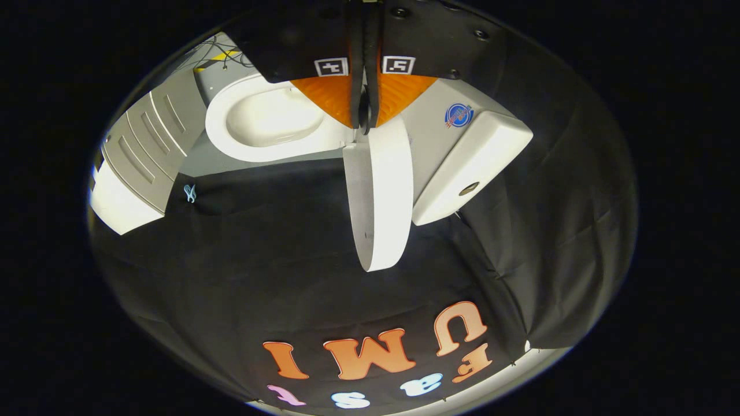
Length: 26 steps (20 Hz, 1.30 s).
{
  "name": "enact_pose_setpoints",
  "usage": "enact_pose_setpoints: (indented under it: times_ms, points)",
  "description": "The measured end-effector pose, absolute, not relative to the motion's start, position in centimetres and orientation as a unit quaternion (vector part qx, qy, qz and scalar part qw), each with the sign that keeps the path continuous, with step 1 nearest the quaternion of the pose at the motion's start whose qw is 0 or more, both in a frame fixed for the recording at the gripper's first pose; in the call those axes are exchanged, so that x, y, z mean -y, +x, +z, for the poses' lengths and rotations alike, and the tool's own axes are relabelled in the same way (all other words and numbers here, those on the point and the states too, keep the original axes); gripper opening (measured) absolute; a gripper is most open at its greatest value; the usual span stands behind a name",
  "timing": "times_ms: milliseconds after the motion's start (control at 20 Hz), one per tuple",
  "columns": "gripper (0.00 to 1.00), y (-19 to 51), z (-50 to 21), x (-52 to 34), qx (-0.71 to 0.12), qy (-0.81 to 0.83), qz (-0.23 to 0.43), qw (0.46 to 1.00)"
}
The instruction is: Open the toilet lid.
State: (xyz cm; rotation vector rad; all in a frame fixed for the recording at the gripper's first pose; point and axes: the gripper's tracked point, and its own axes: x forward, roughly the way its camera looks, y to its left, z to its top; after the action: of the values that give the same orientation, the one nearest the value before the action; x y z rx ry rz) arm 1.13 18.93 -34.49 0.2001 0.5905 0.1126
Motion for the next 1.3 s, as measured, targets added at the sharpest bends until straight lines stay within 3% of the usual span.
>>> enact_pose_setpoints:
  times_ms: [1300]
  points:
    - [0.08,1.6,-35.0,-29.8,-0.268,-0.014,0.087,0.959]
